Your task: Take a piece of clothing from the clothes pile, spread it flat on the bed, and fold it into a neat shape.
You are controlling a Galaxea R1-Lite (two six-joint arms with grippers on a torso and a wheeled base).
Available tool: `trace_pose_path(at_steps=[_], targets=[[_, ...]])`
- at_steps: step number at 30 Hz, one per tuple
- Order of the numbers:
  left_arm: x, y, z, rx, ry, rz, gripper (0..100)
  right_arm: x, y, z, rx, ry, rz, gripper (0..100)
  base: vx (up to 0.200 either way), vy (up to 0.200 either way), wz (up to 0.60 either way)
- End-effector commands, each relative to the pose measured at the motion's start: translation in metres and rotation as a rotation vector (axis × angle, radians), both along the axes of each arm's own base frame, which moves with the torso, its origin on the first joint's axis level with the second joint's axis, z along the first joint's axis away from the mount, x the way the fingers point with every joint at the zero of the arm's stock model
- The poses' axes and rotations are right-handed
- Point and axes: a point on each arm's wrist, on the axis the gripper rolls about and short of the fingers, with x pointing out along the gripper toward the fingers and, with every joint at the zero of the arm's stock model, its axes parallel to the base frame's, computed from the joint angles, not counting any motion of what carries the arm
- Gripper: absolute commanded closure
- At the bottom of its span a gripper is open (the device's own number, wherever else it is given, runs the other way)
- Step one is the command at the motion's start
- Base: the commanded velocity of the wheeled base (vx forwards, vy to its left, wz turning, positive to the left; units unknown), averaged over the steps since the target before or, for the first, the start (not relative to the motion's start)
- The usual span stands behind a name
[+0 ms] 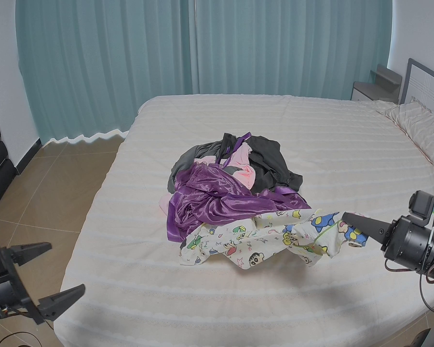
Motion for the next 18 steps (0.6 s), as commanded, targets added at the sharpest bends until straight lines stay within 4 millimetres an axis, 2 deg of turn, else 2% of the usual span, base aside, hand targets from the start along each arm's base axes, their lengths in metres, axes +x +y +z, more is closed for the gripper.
trace_pose_path(at_steps=[1,4,5,6,8,9,10,11,12,14,18], targets=[[0.094,-0.07,-0.075,0.208,0.397,-0.308,0,-0.005,-0.009,0.044,0.103,-0.172,0.016,100,0.0,0.0,0.0],[0.111,-0.087,-0.088,0.194,0.33,-0.324,0,-0.002,-0.009,0.059,0.134,-0.215,0.005,100,0.0,0.0,0.0],[0.111,-0.087,-0.088,0.194,0.33,-0.324,0,-0.002,-0.009,0.059,0.134,-0.215,0.005,100,0.0,0.0,0.0],[0.126,-0.099,-0.097,0.186,0.272,-0.321,0,0.0,-0.008,0.058,0.13,-0.207,0.007,100,0.0,0.0,0.0],[0.13,-0.105,-0.102,0.189,0.258,-0.314,0,0.002,-0.007,0.057,0.124,-0.197,0.008,100,0.0,0.0,0.0],[0.137,-0.119,-0.116,0.197,0.242,-0.291,0,0.003,-0.006,0.057,0.119,-0.188,0.011,100,0.0,0.0,0.0],[0.137,-0.119,-0.116,0.197,0.242,-0.291,0,0.003,-0.006,0.057,0.119,-0.188,0.011,100,0.0,0.0,0.0],[0.137,-0.139,-0.129,0.177,0.238,-0.255,0,0.005,-0.005,0.053,0.111,-0.175,0.013,100,0.0,0.0,0.0],[0.137,-0.143,-0.13,0.169,0.236,-0.249,0,0.005,-0.005,0.053,0.11,-0.172,0.013,100,0.0,0.0,0.0],[0.14,-0.171,-0.143,0.087,0.237,-0.2,0,0.008,-0.005,0.05,0.102,-0.159,0.008,100,0.0,0.0,0.0],[0.145,-0.183,-0.157,0.072,0.228,-0.156,0,0.01,-0.007,0.052,0.104,-0.165,-0.007,100,0.0,0.0,0.0]])
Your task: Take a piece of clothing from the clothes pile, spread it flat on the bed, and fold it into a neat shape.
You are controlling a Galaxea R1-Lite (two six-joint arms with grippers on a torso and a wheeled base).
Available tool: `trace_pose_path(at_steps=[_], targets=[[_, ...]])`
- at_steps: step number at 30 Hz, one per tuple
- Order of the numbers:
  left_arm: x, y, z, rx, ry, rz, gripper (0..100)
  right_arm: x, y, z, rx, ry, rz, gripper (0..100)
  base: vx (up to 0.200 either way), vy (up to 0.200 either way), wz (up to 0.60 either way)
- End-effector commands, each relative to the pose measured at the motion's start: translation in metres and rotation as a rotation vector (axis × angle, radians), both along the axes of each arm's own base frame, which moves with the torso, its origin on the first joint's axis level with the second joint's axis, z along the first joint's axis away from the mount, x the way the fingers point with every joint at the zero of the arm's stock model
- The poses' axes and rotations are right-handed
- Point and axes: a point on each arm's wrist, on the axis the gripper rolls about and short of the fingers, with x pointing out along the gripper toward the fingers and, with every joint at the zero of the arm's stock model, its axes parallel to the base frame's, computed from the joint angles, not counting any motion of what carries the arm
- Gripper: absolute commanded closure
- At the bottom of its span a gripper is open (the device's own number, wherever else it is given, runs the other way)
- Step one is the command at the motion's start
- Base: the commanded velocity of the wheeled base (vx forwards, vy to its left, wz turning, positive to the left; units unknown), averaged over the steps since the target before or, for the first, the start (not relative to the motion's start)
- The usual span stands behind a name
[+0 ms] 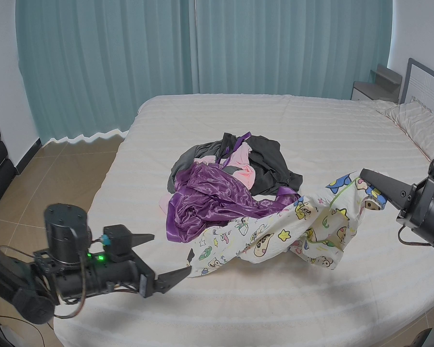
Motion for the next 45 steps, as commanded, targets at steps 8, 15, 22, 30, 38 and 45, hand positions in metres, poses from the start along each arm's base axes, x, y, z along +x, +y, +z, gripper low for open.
trace_pose_path(at_steps=[8,15,22,30,38,45], targets=[[0.033,-0.096,-0.119,0.016,0.077,0.08,0,0.012,-0.002,0.009,0.01,-0.017,-0.03,100,0.0,0.0,0.0],[0.038,-0.098,-0.128,0.014,0.093,0.104,0,0.015,-0.001,0.011,0.013,-0.018,-0.031,100,0.0,0.0,0.0],[0.066,-0.103,-0.136,-0.03,0.051,0.21,0,0.016,-0.002,0.013,0.016,-0.027,-0.034,100,0.0,0.0,0.0],[0.087,-0.103,-0.154,-0.081,0.079,0.274,100,0.017,-0.005,0.012,0.013,-0.021,-0.053,100,0.0,0.0,0.0],[0.081,-0.095,-0.151,-0.123,0.131,0.314,100,0.021,-0.011,0.009,0.007,-0.011,-0.093,100,0.0,0.0,0.0],[0.061,-0.074,-0.098,-0.25,0.064,0.33,100,0.034,-0.023,0.001,-0.009,0.027,-0.183,100,0.0,0.0,0.0]])
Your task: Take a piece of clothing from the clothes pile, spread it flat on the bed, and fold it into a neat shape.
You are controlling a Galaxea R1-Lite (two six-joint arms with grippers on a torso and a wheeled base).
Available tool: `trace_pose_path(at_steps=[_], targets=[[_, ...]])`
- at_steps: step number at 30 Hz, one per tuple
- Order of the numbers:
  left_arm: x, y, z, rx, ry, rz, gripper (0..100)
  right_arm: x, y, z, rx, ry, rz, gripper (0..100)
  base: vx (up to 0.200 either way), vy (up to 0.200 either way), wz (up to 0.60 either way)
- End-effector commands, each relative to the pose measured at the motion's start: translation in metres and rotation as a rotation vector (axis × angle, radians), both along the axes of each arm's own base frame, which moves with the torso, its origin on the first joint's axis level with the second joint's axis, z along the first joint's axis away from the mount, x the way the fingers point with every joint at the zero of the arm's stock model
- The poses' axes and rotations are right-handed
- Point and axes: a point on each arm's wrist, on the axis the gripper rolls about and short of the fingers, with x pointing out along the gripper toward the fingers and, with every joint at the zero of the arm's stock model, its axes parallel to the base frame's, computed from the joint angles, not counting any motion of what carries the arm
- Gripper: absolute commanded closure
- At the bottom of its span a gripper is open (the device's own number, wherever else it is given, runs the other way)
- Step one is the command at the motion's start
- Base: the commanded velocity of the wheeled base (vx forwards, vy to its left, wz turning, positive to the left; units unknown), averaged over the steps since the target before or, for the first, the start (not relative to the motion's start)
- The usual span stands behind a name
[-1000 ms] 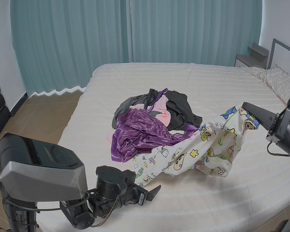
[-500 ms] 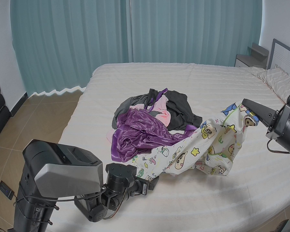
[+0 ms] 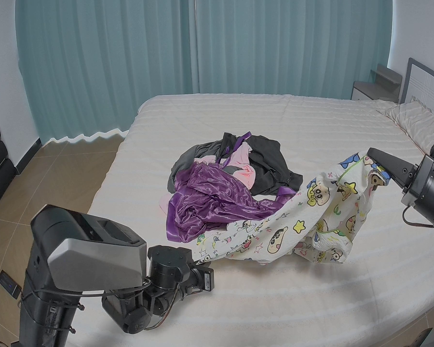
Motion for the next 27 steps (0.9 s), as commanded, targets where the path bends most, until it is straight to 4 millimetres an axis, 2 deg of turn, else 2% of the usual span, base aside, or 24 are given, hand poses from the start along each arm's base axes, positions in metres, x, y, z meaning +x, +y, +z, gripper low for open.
trace_pose_path(at_steps=[1,2,3,4,5,10,11,13,14,15,17,20,22,23,25,26,27], targets=[[-0.015,0.014,0.047,-0.082,-0.078,0.015,100,0.012,-0.009,-0.008,-0.014,0.042,-0.068,100,0.0,0.0,0.0],[-0.019,0.017,0.066,-0.112,-0.118,0.028,100,0.018,-0.011,-0.013,-0.018,0.064,-0.093,100,0.0,0.0,0.0],[-0.021,0.02,0.078,-0.128,-0.151,0.052,100,0.022,-0.013,-0.015,-0.011,0.083,-0.107,100,0.0,0.0,0.0],[-0.022,0.02,0.082,-0.132,-0.161,0.061,100,0.023,-0.013,-0.015,-0.007,0.087,-0.11,100,0.0,0.0,0.0],[-0.024,0.023,0.1,-0.157,-0.214,0.108,100,0.027,-0.014,-0.016,0.012,0.103,-0.124,100,0.0,0.0,0.0],[-0.032,0.033,0.156,-0.249,-0.357,0.183,100,0.03,-0.014,0.007,0.064,0.036,-0.192,100,0.0,0.0,0.0],[-0.037,0.039,0.177,-0.269,-0.389,0.193,100,0.029,-0.014,0.019,0.079,0.0,-0.215,100,0.0,0.0,0.0],[-0.042,0.045,0.201,-0.295,-0.421,0.204,100,0.023,-0.014,0.036,0.098,-0.041,-0.224,100,0.0,0.0,0.0],[-0.042,0.045,0.201,-0.295,-0.421,0.204,100,0.023,-0.014,0.036,0.098,-0.041,-0.224,100,0.0,0.0,0.0],[-0.049,0.053,0.233,-0.324,-0.461,0.243,100,0.011,-0.014,0.056,0.112,-0.069,-0.211,100,0.0,0.0,0.0],[-0.057,0.06,0.264,-0.354,-0.503,0.292,100,-0.004,-0.016,0.073,0.124,-0.091,-0.194,100,0.0,0.0,0.0],[-0.067,0.069,0.289,-0.362,-0.542,0.333,100,-0.023,-0.018,0.081,0.123,-0.089,-0.159,100,0.0,0.0,0.0],[-0.071,0.075,0.289,-0.341,-0.537,0.342,100,-0.029,-0.016,0.069,0.101,-0.037,-0.135,100,0.0,0.0,0.0],[-0.073,0.076,0.282,-0.327,-0.515,0.342,100,-0.03,-0.015,0.059,0.082,0.002,-0.131,100,0.0,0.0,0.0],[-0.078,0.079,0.252,-0.25,-0.434,0.331,100,-0.028,-0.014,0.029,0.046,0.098,-0.126,100,0.0,0.0,0.0],[-0.079,0.08,0.247,-0.239,-0.422,0.328,100,-0.028,-0.014,0.026,0.041,0.11,-0.126,100,0.0,0.0,0.0],[-0.083,0.081,0.231,-0.204,-0.376,0.32,100,-0.027,-0.012,0.009,0.023,0.174,-0.118,100,0.0,0.0,0.0]])
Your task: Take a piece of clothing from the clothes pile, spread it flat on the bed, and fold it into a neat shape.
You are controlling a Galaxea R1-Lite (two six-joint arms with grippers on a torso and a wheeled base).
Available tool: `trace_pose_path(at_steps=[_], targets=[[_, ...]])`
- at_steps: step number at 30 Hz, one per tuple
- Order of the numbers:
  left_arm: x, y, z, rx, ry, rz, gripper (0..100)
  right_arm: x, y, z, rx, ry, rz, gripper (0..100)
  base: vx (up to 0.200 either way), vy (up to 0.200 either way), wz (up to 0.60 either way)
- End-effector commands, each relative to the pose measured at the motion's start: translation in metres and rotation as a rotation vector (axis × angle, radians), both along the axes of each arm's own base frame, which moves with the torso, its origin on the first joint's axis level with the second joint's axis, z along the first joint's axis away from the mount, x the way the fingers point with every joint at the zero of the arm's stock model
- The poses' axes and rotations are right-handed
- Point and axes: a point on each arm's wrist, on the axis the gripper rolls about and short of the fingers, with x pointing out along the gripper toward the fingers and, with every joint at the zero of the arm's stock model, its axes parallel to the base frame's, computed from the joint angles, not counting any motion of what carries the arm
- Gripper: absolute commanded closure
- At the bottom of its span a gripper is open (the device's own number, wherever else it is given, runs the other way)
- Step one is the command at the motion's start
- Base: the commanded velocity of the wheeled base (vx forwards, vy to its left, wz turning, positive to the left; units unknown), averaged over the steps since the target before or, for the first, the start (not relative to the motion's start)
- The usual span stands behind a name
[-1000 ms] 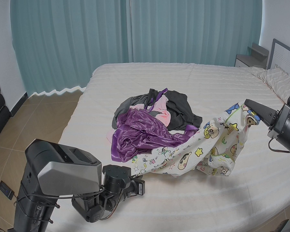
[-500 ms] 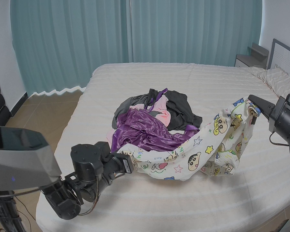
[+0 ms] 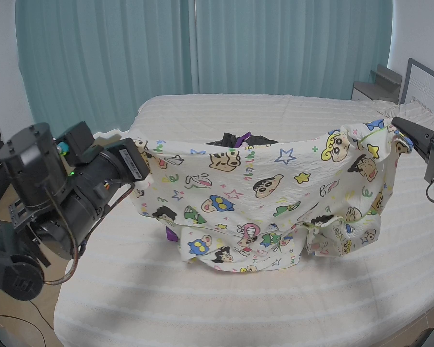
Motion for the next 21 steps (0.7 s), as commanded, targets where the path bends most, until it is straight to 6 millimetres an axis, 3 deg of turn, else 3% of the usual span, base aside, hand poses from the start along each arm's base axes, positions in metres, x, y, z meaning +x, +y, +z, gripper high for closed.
trace_pose_path(at_steps=[1,3,10,21], targets=[[-0.027,0.021,-0.024,0.052,0.083,0.015,100,-0.016,0.001,-0.043,-0.025,0.13,0.046,100,0.0,0.0,0.0],[-0.026,0.015,-0.051,0.018,0.191,-0.007,100,-0.012,0.011,-0.071,-0.026,0.255,0.088,100,0.0,0.0,0.0],[-0.022,-0.008,-0.086,-0.063,0.344,-0.056,100,-0.006,0.035,-0.093,0.054,0.365,0.182,100,0.0,0.0,0.0],[-0.033,-0.013,-0.098,-0.089,0.423,-0.166,100,-0.007,0.039,-0.101,0.129,0.457,0.254,100,0.0,0.0,0.0]])
